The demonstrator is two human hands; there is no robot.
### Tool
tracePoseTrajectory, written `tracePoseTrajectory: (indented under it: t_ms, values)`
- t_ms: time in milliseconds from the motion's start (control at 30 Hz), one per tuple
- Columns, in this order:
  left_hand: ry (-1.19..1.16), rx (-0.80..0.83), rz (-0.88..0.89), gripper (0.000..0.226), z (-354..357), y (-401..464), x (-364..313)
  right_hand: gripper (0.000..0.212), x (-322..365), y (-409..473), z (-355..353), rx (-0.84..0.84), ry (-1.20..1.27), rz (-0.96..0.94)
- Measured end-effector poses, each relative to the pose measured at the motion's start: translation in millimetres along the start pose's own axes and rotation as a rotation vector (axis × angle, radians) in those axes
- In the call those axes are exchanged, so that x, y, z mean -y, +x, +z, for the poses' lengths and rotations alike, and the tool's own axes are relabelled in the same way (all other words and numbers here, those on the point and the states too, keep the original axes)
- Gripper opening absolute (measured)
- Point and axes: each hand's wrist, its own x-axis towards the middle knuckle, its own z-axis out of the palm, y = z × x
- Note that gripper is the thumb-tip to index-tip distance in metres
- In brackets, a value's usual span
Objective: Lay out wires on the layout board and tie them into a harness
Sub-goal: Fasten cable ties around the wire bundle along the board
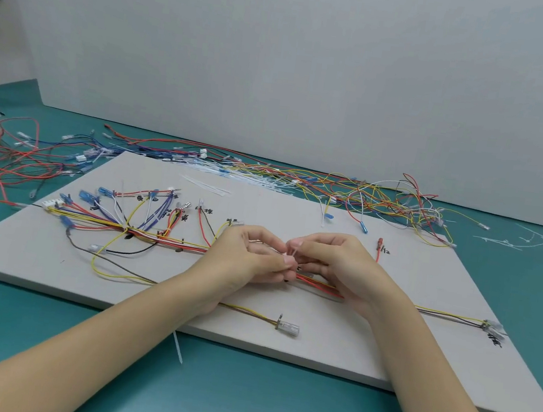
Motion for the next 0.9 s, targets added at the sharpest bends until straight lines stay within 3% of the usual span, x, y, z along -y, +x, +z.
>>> tracePoseTrajectory:
  t_ms: [900]
  values:
    - [-0.080, -0.068, -0.010, 0.013, 3.4, -1.6, -1.6, 0.011, -1.5, -2.0, 1.7, -0.016, -0.041, -0.021]
